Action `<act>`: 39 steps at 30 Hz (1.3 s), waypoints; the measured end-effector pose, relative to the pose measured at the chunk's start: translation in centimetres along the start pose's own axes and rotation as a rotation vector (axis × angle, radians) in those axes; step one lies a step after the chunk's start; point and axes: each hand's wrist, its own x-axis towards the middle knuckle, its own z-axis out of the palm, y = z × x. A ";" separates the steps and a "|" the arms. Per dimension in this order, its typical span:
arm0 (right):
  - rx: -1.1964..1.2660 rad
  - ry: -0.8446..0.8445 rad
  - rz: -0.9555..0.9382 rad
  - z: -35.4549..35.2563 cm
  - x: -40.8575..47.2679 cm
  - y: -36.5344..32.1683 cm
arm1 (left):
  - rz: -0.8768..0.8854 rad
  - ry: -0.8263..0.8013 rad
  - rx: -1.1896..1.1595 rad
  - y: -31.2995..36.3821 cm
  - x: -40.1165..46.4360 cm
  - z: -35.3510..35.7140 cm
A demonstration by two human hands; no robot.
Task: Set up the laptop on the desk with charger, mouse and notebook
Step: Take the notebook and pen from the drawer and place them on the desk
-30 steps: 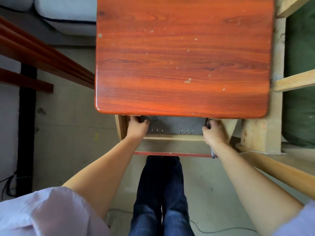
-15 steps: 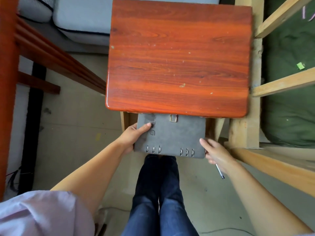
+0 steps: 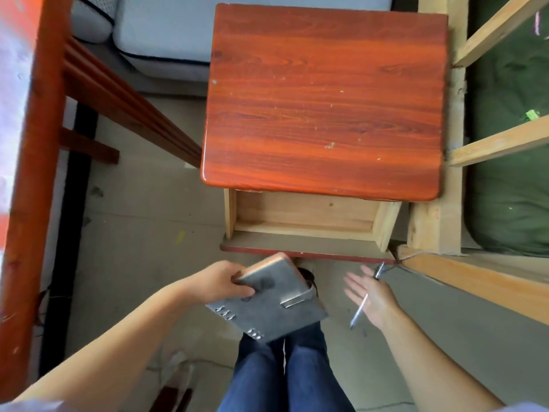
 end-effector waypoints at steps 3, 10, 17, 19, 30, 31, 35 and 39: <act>0.336 0.025 0.072 2.7 1.0 -1.1 | 0.048 -0.045 0.390 1.5 2.1 3.0; 0.578 0.093 0.107 4.5 -0.1 -1.6 | 0.065 -0.142 0.649 4.4 7.0 4.2; 0.638 0.028 0.030 4.1 -3.5 -3.0 | 0.124 -0.087 0.608 5.6 4.8 2.9; 0.651 0.008 0.005 4.8 -4.2 -4.4 | 0.132 -0.073 0.612 6.6 4.7 1.7; 0.651 -0.047 -0.042 9.5 -3.0 -12.5 | 0.123 0.115 0.706 10.3 7.4 -5.4; 0.630 -0.043 -0.044 9.4 -3.2 -12.6 | 0.129 0.112 0.695 10.2 7.2 -5.5; 0.487 0.009 -0.045 8.1 -4.5 -12.4 | 0.166 0.089 0.515 10.5 4.5 -5.5; -0.017 -0.064 -0.218 7.0 -9.2 -12.6 | 0.192 0.159 0.340 11.4 -1.3 -7.2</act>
